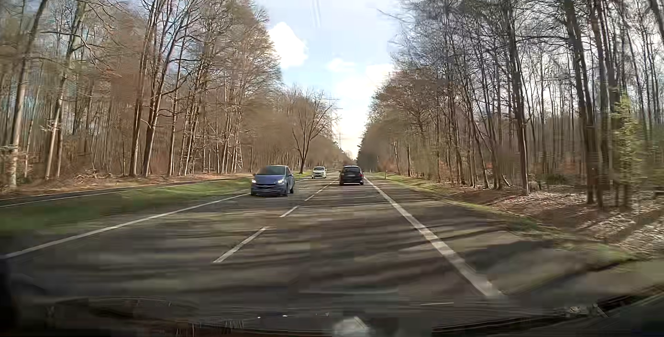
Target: Follow the waypoints while adhering to traffic rules and regulations
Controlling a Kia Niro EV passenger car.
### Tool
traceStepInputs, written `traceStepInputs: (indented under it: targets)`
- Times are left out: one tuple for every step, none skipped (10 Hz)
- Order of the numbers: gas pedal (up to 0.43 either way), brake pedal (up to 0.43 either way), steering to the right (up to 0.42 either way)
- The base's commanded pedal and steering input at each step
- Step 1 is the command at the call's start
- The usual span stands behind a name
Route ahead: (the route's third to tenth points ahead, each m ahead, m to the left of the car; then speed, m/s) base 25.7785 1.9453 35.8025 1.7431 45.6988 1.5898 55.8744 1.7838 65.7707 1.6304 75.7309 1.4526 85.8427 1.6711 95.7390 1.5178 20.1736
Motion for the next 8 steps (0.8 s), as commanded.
traceStepInputs:
  targets:
    - [0.169, 0.000, -0.001]
    - [0.169, 0.000, -0.001]
    - [0.169, 0.000, -0.001]
    - [0.169, 0.000, -0.001]
    - [0.169, 0.000, -0.001]
    - [0.169, 0.000, -0.001]
    - [0.169, 0.000, 0.000]
    - [0.169, 0.000, 0.000]
